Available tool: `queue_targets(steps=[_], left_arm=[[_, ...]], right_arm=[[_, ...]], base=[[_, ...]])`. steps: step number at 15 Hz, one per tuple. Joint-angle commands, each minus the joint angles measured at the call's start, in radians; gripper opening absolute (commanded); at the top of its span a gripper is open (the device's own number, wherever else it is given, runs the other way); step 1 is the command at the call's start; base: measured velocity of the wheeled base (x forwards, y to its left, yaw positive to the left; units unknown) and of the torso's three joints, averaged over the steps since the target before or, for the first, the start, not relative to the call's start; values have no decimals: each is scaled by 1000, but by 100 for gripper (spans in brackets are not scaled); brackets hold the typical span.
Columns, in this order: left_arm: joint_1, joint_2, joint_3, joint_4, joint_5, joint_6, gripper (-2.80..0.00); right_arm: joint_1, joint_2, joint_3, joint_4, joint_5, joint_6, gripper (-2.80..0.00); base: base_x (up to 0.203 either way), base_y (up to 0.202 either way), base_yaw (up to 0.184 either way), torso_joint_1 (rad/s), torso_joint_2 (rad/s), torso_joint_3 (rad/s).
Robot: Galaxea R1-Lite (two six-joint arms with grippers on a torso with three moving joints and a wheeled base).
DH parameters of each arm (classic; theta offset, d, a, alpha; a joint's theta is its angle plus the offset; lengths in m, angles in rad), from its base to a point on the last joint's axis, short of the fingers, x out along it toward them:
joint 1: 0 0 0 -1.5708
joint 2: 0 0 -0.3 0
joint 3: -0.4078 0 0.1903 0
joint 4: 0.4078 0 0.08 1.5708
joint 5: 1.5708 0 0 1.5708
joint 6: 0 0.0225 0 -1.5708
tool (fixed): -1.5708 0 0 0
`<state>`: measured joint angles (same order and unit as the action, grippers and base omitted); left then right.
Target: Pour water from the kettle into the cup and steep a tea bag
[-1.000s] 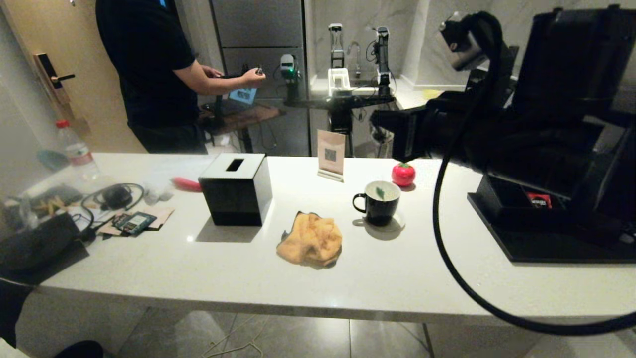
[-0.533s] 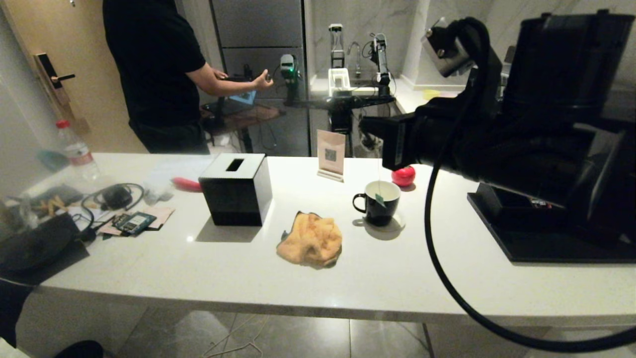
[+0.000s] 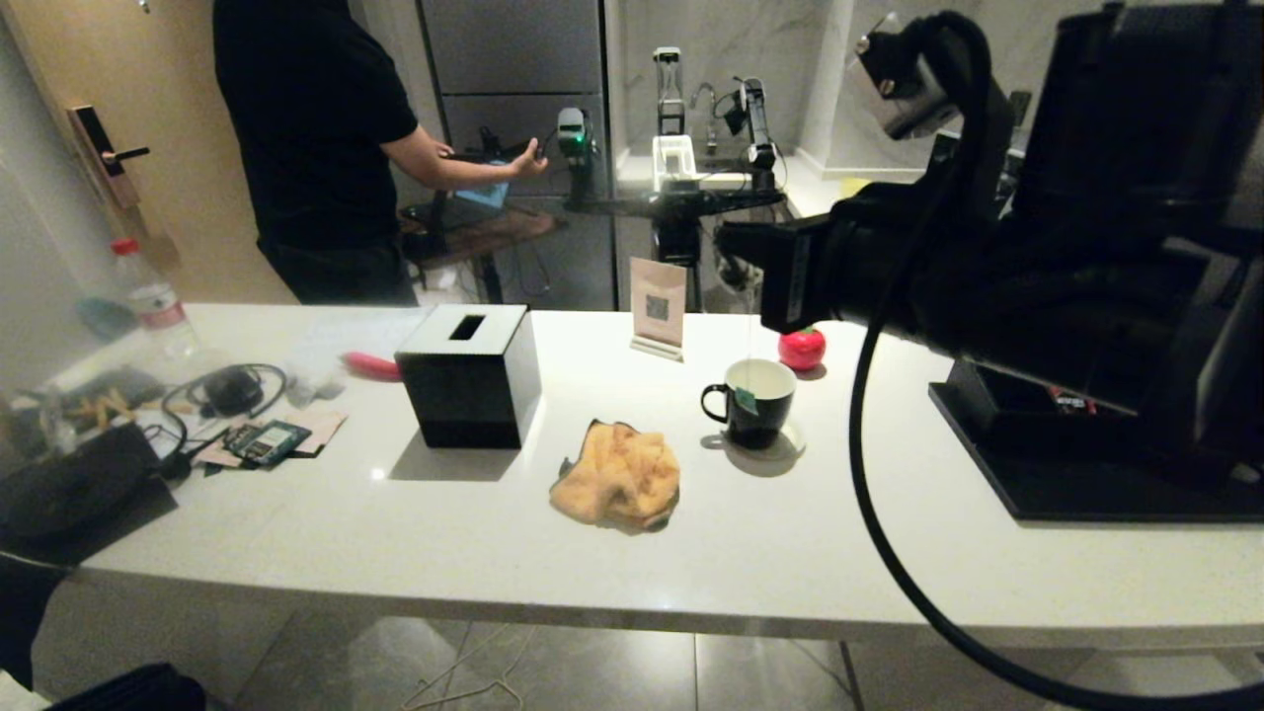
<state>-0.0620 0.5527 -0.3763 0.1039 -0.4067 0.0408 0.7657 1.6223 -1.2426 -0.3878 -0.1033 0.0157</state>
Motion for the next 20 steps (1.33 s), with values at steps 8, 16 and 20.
queue_targets(steps=[8, 16, 20], left_arm=[[-265, 473, -106, -226, -32, 15, 0], [-396, 799, -194, -550, -33, -33, 0], [-444, 963, -235, -768, -34, -50, 0]], right_arm=[[1, -45, 14, 3, -32, -22, -280], [51, -20, 11, 2, -30, -22, -280], [75, 4, 3, -6, -30, -21, -280]], base=[[0, 0, 0, 0, 0, 0], [0, 0, 0, 0, 0, 0], [0, 0, 0, 0, 0, 0]])
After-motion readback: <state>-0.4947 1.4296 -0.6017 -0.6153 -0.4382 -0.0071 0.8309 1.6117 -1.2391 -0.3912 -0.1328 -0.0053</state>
